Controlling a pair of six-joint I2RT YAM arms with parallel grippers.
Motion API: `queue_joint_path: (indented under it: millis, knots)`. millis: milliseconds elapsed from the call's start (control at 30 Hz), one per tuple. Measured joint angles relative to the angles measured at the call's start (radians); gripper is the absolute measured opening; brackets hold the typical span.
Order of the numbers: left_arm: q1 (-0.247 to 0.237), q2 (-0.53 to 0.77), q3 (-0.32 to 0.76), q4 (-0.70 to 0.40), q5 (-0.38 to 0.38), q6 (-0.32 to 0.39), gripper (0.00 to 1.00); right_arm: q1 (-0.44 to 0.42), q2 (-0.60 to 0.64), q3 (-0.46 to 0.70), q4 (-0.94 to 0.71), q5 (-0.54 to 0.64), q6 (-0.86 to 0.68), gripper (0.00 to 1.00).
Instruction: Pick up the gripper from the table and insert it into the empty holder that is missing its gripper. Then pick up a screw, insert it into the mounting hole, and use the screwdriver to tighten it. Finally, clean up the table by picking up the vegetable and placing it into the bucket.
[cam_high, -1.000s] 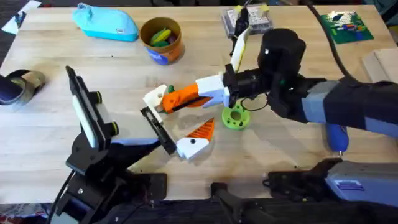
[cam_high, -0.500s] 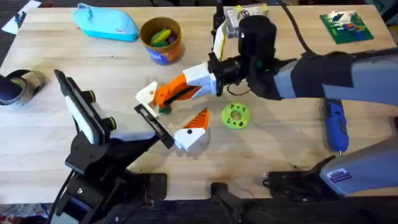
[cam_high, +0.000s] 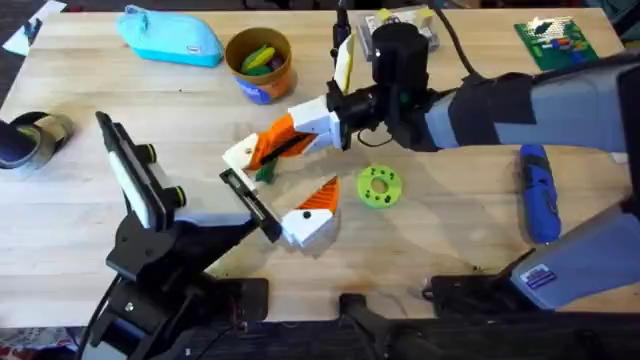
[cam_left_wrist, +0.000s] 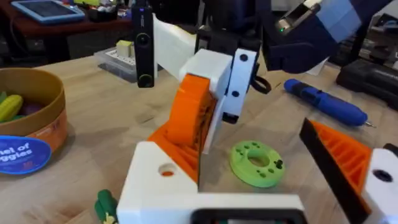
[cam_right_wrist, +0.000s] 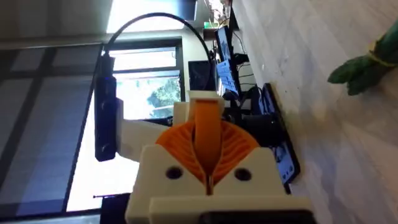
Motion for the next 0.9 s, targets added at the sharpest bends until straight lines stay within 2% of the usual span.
queue_joint_path:
  millis: [300,900]
  knots:
    - [0.000,0.000,0.000,0.000,-0.006,-0.003,0.994,0.043,0.000,0.004,0.004,0.023,0.003,0.009]
    - [0.000,0.000,0.000,0.000,-0.017,0.001,0.994,0.046,0.006,0.006,0.037,0.034,0.009,0.013]
